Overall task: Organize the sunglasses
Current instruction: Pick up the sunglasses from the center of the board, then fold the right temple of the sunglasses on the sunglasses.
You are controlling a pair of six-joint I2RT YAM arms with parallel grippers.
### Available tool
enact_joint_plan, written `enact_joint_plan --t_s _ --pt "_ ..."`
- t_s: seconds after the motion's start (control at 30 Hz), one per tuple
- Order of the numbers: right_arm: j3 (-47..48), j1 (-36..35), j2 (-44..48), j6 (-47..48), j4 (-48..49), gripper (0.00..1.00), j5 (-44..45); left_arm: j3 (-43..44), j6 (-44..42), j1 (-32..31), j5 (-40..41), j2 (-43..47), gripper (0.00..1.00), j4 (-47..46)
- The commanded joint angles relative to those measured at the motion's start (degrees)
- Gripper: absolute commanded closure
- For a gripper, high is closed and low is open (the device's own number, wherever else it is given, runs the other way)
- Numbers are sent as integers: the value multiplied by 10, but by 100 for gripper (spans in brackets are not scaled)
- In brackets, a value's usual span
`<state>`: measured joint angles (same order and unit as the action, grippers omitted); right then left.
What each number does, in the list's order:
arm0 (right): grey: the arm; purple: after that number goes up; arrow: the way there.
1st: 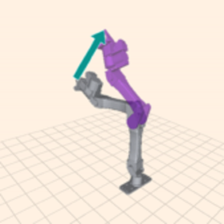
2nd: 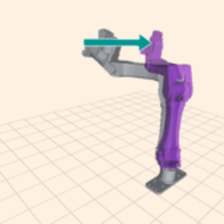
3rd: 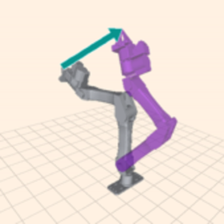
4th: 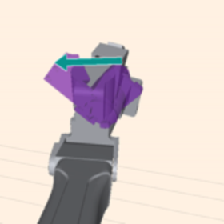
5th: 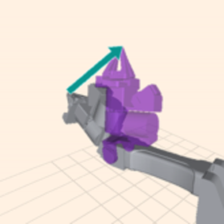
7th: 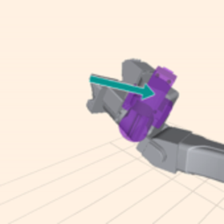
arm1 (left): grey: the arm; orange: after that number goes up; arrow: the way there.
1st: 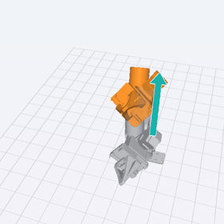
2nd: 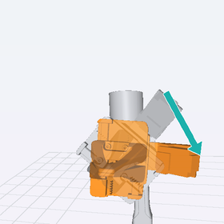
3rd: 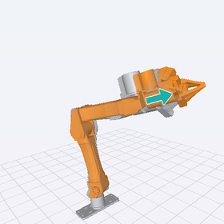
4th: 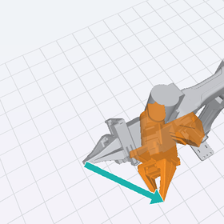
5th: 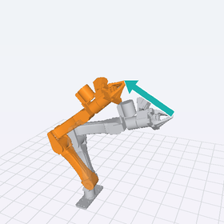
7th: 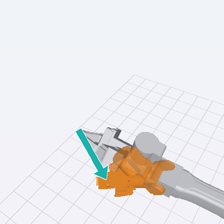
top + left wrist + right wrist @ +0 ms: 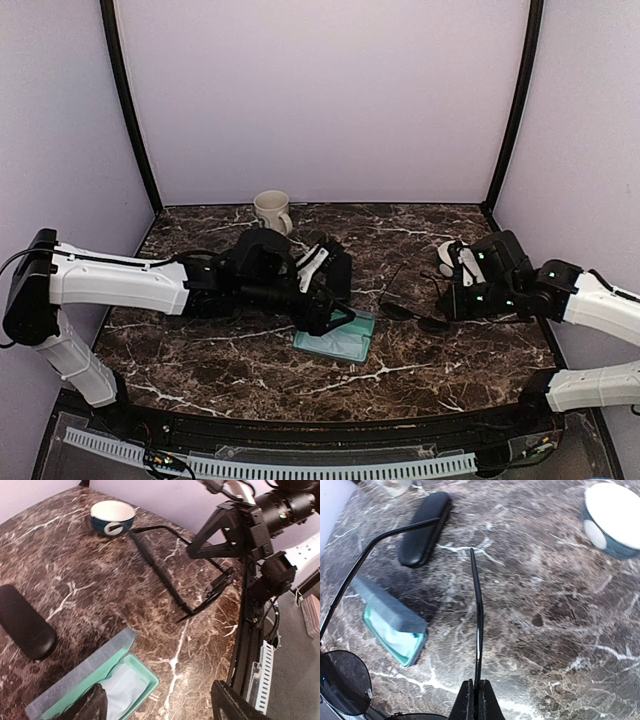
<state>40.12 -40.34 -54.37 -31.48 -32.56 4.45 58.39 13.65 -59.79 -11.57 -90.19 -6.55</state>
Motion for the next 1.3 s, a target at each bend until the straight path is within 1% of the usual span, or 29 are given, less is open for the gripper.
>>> enact_joint_plan --t_s 0.0,0.17,0.3,0.4,0.5,0.7,0.77,0.93,1.07,1.1,1.27 --pt "31 -5 7 39 44 100 -62 29 -66 -10 -69 33 27 -34" --pt "47 -34 -21 57 62 100 -70 30 -113 -18 -79 48 27 -30" --pt "67 -63 -53 67 70 100 -62 44 -165 -29 -73 44 26 -2" --pt "79 -80 -72 73 77 100 -60 54 -201 -44 -48 35 25 19" --pt "84 -91 -85 75 86 100 -64 66 -217 -49 -14 26 25 44" --pt "85 -102 -100 74 97 100 -65 72 -239 -60 -3 17 25 70" --pt "84 -104 -101 73 100 100 -65 74 -242 -65 16 14 26 76" --pt "75 -105 -103 71 104 100 -64 59 -245 -69 37 31 25 56" --pt "70 -106 -105 70 105 100 -63 24 -244 -69 59 68 22 11" --pt "70 -106 -103 70 106 100 -63 7 -239 -69 76 84 18 0" --pt "71 -107 -103 70 109 100 -64 9 -230 -69 73 71 17 28"
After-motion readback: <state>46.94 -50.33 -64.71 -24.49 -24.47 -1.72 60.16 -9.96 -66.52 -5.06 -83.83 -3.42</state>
